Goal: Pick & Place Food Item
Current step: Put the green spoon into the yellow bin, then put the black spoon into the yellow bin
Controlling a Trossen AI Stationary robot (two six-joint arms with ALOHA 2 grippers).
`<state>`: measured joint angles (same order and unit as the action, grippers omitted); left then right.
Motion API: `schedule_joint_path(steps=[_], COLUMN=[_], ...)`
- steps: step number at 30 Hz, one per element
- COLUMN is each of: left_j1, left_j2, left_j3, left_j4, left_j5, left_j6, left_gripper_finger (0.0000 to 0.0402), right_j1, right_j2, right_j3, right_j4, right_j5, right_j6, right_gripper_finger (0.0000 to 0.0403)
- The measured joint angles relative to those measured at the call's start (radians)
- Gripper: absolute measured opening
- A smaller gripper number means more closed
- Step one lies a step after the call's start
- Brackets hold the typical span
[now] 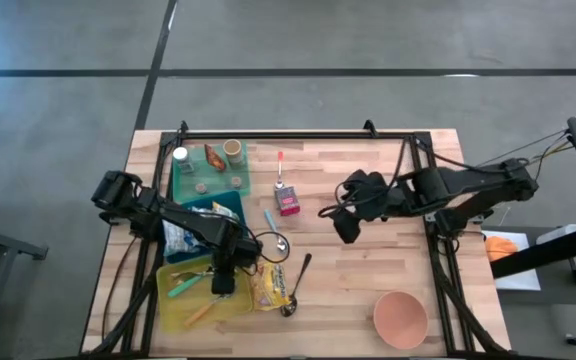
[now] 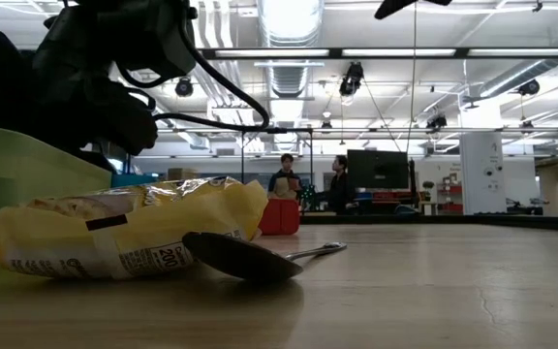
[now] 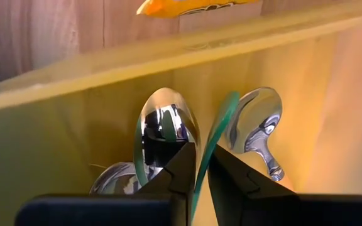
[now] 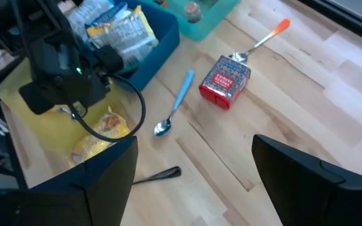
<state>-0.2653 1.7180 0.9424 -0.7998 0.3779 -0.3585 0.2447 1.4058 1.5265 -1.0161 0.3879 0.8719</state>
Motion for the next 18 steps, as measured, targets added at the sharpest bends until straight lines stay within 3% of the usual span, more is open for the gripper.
schedule_joint_path(steps=[12,18], left_j1=[0.0,0.0], left_j2=[0.0,0.0], left_j3=[0.0,0.0], left_j4=[-0.002,-0.005], left_j5=[0.008,0.041], left_j6=[-0.092,-0.122], left_gripper_finger=[0.0059,0.0114], right_j1=[0.0,0.0], right_j2=[0.036,0.036], right_j3=[0.0,0.0], right_j4=[0.002,0.002], right_j5=[-0.023,-0.024], right_j6=[0.0,0.0], right_gripper_finger=[0.0309,0.0309])
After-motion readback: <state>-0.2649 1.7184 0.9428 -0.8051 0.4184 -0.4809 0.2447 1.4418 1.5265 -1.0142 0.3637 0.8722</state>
